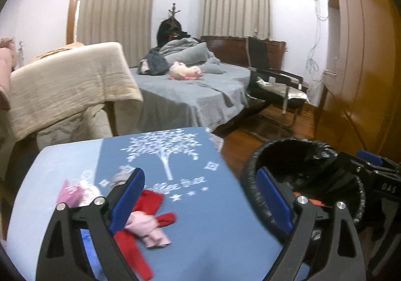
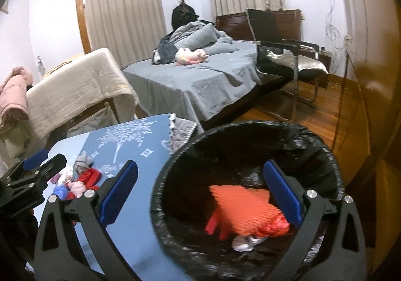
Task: Collect trash
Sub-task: 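Move both tools back over the remaining trash on the table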
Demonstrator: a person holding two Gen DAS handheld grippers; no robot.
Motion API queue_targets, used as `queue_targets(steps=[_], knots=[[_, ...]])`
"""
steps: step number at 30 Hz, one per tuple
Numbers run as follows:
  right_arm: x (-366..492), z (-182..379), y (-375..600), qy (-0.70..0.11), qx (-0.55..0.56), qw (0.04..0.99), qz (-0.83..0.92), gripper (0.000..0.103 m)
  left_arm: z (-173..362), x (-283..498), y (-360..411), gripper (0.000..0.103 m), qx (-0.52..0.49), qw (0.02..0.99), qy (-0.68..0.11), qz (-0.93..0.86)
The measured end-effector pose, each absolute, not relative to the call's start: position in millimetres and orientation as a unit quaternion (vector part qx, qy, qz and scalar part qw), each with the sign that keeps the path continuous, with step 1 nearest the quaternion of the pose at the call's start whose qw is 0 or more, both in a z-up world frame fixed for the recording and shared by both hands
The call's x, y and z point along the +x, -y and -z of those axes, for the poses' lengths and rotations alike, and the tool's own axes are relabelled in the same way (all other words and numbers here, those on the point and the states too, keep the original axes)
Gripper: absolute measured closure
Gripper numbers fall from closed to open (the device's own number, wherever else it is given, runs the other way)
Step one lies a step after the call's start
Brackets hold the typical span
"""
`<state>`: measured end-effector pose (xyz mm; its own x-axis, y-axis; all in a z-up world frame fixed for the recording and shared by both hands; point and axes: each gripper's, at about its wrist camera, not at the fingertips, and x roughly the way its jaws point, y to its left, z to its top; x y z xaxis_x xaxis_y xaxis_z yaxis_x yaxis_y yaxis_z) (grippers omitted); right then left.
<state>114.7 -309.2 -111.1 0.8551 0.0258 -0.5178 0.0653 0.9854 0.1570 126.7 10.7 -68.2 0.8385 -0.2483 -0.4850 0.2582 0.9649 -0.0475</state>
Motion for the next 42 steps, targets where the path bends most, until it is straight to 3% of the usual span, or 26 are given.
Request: queue_targets(steps=[30, 42], knots=[[163.5, 154.6, 114.5, -0.305, 0.028, 0.943, -0.132, 0.006, 118.3, 116.5, -179.3, 0.014, 0.009, 0.96, -0.277, -0.039], [178.3, 185.2, 73.7, -0.348, 0.005, 0.921, -0.177, 0.035, 134.0, 117.2, -199.9, 0.014, 0.0, 0.954, -0.294, -0.056]])
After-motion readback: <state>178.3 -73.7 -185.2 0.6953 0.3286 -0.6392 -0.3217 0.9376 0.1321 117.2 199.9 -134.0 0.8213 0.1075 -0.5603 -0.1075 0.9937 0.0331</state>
